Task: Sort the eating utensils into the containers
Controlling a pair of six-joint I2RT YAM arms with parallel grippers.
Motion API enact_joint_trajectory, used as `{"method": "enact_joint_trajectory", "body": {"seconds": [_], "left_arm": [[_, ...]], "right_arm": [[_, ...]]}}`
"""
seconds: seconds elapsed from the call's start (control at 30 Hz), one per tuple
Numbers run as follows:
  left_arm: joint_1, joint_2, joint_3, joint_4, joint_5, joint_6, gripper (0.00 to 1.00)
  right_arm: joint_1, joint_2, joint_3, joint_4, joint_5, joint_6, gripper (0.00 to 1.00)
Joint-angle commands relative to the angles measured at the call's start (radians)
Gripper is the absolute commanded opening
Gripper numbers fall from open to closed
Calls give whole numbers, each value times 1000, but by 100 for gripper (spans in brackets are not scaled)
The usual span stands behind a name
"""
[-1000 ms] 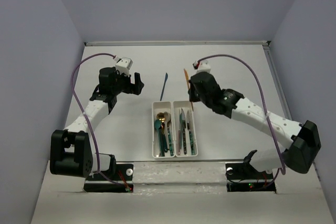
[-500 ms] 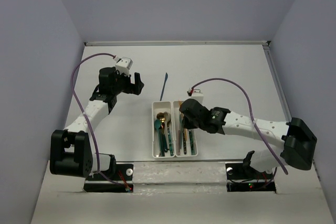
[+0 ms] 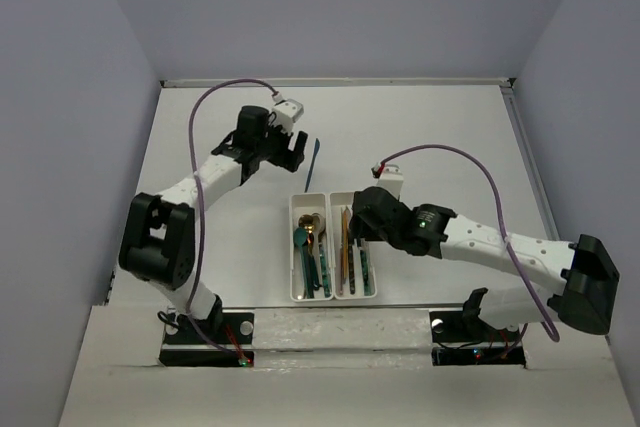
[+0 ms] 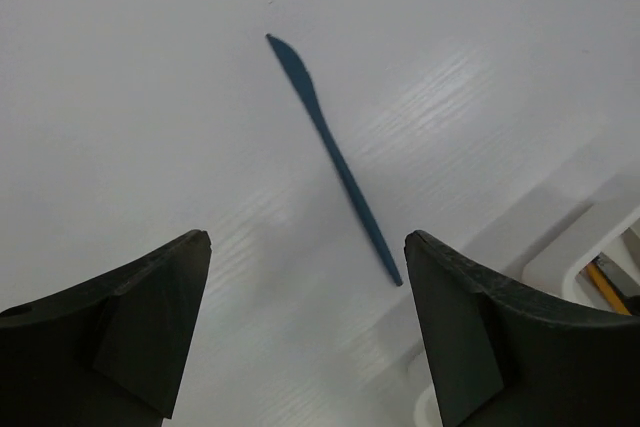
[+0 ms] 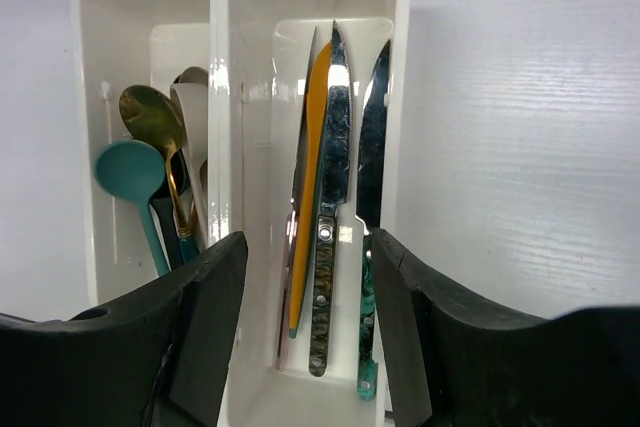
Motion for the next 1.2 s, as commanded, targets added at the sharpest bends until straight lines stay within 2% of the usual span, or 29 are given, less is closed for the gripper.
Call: {"method": "enact_joint_trajectory", "body": {"seconds": [0.0,0.13,0.2,0.63,0.67,0.7,0.77,0.8,0.87,0.9,1.0,1.03,1.1,1.17], "left_arm": [[-76,175,237,-174,-41,68,91],[-84,341,389,-312,-55,50,88],[-102,404,440,-330,-74,58,88],[-167,558,558,-444,-177,110,90],[-167,568,561,-455,-179,113,84],[-167,574,561,-456,-179,113,84],[-167,588,558,-455,-180,113,68],[-165,596,558,-455,-182,113,57],[-162,601,558,-461,-177,110,45],[-161,601,558,-464,-174,105,33],[-158,598,554,-456,-173,101,19],[-156,595,549,-450,-174,98,9],[-145,596,551,-432,-176,85,0],[-130,595,554,-410,-168,64,0]], "right_arm": [[9,-63,13,-47,87,26,58],[9,-86,-22,-53,98,35,58],[9,-85,-33,-56,104,37,58],[9,-56,-45,-67,127,31,58],[9,-54,-41,-67,129,29,58],[9,-52,-39,-68,129,28,58],[9,-49,-36,-68,132,22,58],[9,-51,-35,-70,132,20,57],[9,-57,-33,-73,133,19,57],[9,-59,-35,-73,135,20,57],[9,-74,-38,-74,137,22,57],[9,-77,-39,-76,140,23,57],[9,-86,-41,-77,141,25,57],[9,-89,-41,-77,138,23,57]]}}
